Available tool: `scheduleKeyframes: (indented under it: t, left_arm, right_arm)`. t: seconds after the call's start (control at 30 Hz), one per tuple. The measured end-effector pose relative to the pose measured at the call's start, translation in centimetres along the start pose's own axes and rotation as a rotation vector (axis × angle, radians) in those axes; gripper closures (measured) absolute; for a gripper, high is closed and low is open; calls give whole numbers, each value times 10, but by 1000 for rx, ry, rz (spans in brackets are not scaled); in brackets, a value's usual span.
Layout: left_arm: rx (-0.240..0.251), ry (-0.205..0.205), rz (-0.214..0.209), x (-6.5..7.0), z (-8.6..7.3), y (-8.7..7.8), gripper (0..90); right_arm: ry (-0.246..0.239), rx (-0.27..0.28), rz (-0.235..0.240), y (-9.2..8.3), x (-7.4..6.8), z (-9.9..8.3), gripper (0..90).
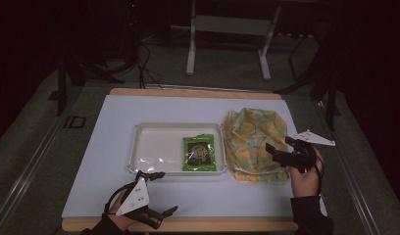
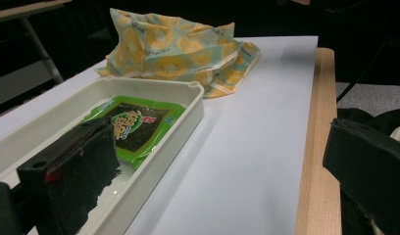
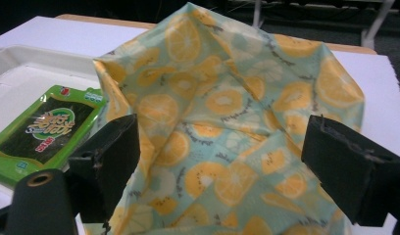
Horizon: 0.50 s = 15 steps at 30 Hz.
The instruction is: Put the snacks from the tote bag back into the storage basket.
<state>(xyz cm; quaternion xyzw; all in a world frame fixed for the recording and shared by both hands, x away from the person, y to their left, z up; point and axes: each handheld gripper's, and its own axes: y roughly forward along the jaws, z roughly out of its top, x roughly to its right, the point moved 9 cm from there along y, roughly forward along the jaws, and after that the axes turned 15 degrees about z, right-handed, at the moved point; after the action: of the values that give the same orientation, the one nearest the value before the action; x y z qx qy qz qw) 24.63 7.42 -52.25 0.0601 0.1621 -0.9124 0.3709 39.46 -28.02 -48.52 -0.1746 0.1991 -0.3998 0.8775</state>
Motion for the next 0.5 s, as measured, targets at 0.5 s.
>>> scheduleKeyframes:
  t: [0.5]
  left_arm:
    - [-4,4,-7,1,-1,0,4]
  right_arm:
    - [-32,7,-46,-13,4,-16,142]
